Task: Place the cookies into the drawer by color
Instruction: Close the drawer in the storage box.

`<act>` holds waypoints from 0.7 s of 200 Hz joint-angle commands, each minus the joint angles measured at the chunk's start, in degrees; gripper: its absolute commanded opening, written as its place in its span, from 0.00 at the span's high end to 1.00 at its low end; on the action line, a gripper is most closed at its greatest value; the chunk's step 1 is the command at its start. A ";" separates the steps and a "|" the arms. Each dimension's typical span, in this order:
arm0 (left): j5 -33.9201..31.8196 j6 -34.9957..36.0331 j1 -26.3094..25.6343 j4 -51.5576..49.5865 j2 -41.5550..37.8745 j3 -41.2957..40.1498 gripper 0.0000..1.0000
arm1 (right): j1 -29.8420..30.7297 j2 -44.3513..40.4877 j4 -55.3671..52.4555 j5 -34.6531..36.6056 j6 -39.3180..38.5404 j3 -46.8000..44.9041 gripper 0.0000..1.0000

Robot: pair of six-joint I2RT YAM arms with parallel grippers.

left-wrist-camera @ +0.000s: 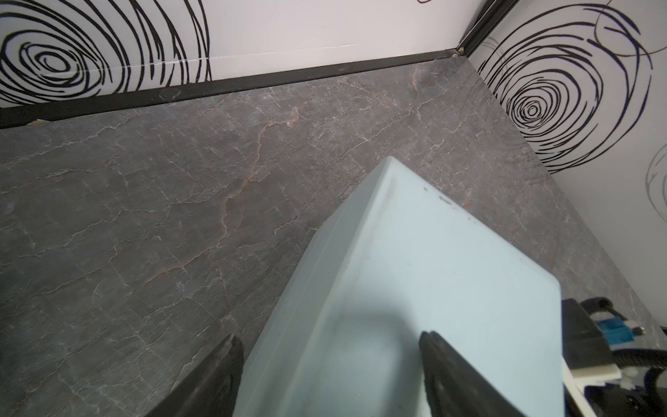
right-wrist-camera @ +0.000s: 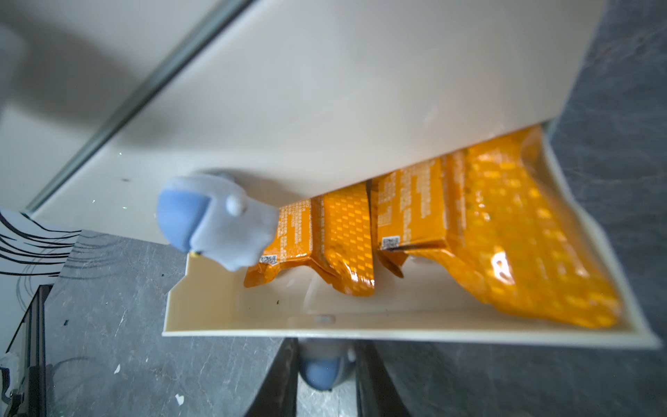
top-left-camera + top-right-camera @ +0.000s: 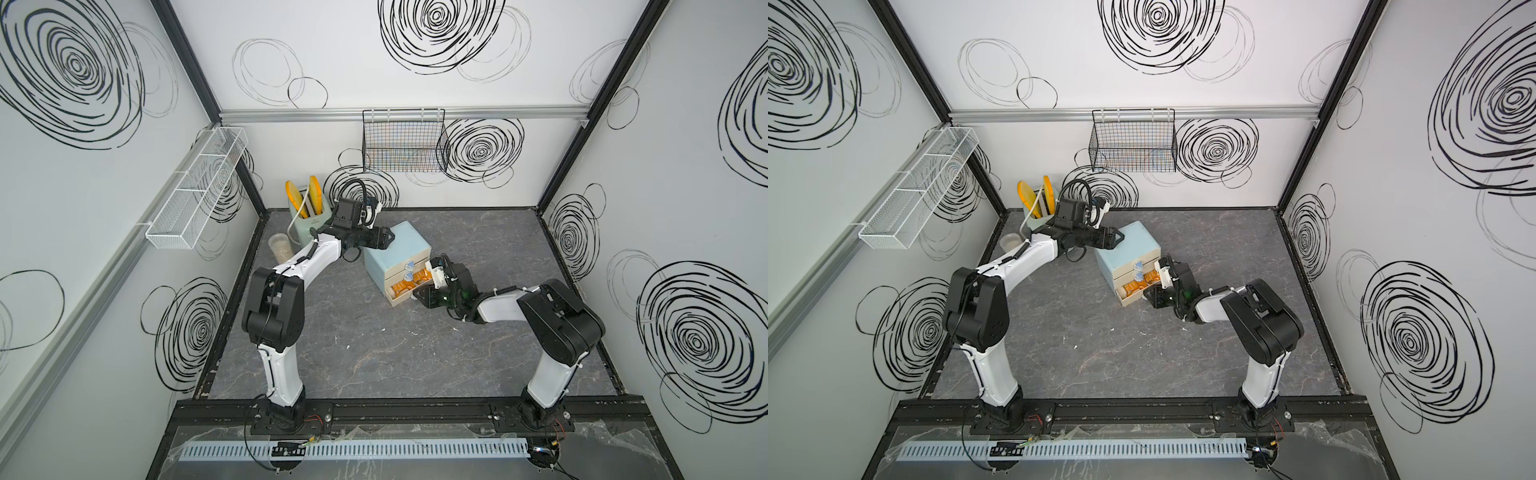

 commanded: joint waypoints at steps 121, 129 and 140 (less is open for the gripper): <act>2.64 0.03 -0.50 -5.71 -0.07 -0.90 0.21 | 0.74 7.25 16.19 4.65 8.01 0.16 0.79; 2.66 0.04 -0.55 -5.80 -0.14 -0.96 0.21 | 0.74 7.42 16.74 4.94 8.52 0.13 0.79; 2.64 0.07 -0.57 -5.80 -0.20 -1.12 0.21 | 0.76 7.76 17.82 4.96 9.18 0.10 0.77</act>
